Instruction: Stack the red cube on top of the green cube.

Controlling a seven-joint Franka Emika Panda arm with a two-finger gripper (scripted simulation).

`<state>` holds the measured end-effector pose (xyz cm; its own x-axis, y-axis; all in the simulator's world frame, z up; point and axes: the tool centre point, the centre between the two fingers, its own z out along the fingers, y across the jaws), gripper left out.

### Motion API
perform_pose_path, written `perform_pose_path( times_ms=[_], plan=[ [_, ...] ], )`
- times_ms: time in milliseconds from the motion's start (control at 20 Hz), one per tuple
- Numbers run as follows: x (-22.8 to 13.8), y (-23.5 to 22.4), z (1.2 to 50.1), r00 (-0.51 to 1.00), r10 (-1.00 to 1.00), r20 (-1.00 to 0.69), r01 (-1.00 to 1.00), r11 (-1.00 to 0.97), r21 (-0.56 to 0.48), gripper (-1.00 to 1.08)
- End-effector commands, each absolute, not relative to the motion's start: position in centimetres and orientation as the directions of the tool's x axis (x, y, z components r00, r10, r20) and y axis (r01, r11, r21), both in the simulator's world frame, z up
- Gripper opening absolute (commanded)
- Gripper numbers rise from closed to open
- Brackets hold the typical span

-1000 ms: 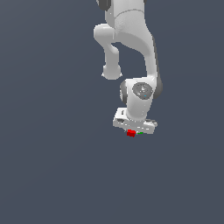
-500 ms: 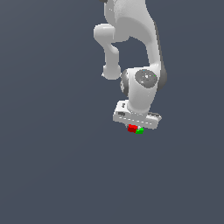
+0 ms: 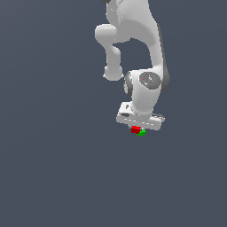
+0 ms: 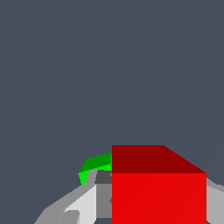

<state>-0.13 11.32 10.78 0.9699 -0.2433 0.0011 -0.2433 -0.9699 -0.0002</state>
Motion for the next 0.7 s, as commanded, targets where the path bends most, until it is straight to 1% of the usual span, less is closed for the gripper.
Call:
perform_pose_path(
  times_ms=[0,350,650],
  plan=[
    [-0.8,12.3,9.9,0.970,-0.242,0.001,-0.242,-0.970,0.000,-1.00],
    [-2.9,15.1,6.9,0.970,-0.242,0.000,-0.242,-0.970,-0.001,-1.00],
    [-3.3,15.8,6.2,0.970,-0.242,0.000,-0.242,-0.970,-0.001,-1.00]
  ],
)
